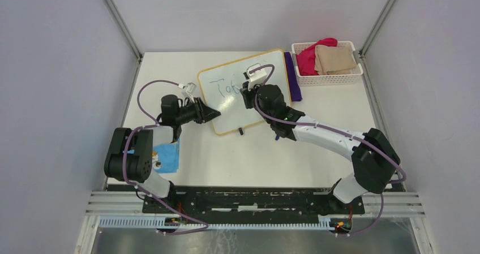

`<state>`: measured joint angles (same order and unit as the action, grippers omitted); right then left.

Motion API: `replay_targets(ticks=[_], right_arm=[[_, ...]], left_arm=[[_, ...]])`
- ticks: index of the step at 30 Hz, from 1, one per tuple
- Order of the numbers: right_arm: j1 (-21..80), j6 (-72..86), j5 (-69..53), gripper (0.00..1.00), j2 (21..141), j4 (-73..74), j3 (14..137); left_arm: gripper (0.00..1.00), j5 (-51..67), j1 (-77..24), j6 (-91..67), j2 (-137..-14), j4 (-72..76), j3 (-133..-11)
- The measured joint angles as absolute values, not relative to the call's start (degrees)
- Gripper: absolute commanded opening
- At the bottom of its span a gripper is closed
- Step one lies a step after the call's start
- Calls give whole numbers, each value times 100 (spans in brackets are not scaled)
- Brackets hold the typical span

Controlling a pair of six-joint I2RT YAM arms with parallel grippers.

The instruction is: Write a sentence on the whiteboard

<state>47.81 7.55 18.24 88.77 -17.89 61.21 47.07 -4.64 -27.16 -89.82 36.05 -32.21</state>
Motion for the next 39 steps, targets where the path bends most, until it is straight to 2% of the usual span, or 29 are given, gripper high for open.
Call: replay_targets(ticks=[13, 39], right_arm=[[4751, 768, 1846, 0, 8434, -1839, 5830], [4659, 766, 2121, 0, 8733, -1586, 6097]], left_arm=[[37, 4707, -464, -2716, -8982, 3570, -3225], [36, 4707, -489, -2711, -8982, 3559, -3229]])
